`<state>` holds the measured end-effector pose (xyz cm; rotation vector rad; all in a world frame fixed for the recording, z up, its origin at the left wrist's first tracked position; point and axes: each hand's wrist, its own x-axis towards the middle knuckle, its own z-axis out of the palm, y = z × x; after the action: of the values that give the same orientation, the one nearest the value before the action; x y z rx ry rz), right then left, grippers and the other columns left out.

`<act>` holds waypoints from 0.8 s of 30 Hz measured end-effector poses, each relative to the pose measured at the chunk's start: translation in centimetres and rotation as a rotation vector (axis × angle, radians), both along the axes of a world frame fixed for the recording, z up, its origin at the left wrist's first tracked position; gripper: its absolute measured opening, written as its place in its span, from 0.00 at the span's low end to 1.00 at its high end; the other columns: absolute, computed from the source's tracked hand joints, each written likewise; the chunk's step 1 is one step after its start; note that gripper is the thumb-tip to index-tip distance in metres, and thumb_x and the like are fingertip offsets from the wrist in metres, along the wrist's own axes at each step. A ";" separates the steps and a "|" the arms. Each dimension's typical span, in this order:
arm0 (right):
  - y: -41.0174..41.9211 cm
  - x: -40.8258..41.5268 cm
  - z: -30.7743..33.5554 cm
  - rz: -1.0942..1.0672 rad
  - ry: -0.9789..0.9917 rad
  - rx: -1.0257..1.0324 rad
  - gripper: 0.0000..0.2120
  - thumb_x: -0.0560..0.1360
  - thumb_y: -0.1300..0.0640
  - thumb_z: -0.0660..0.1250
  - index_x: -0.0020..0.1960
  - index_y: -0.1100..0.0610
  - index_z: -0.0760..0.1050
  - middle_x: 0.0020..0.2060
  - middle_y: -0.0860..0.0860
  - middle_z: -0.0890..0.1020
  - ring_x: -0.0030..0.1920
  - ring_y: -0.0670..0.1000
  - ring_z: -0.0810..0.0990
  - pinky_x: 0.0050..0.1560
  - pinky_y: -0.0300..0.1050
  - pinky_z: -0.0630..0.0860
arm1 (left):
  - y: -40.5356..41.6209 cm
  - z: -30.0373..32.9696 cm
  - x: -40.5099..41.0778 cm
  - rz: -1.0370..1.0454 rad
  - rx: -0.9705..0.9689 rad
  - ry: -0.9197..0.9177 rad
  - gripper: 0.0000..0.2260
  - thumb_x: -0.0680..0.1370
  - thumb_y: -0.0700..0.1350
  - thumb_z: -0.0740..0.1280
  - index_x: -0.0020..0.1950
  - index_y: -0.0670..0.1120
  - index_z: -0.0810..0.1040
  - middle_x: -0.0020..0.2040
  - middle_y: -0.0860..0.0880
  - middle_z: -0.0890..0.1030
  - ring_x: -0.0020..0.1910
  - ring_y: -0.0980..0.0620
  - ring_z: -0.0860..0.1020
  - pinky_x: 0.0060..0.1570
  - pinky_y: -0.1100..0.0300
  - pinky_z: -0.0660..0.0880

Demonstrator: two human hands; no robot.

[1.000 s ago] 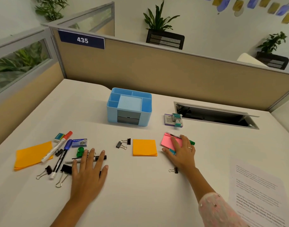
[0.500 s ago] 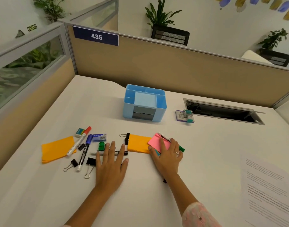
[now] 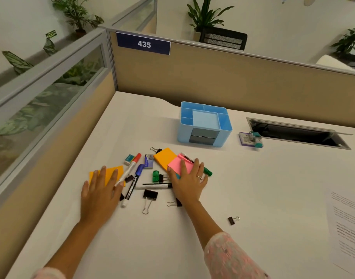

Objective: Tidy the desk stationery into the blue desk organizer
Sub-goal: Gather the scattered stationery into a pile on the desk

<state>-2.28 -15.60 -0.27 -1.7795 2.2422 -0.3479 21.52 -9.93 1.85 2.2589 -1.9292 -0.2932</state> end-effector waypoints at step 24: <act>10.9 -9.5 -0.2 -0.377 0.028 -0.110 0.41 0.73 0.29 0.42 0.74 0.57 0.58 0.74 0.57 0.60 0.75 0.57 0.55 0.73 0.59 0.54 | 0.8 -0.4 0.6 -0.085 -0.076 0.007 0.45 0.69 0.63 0.19 0.76 0.43 0.53 0.76 0.41 0.54 0.75 0.43 0.53 0.71 0.44 0.53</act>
<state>-11.83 -4.72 -0.50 -1.4061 2.6227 -0.5300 22.15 -9.12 1.41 2.1296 -2.0008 -0.2333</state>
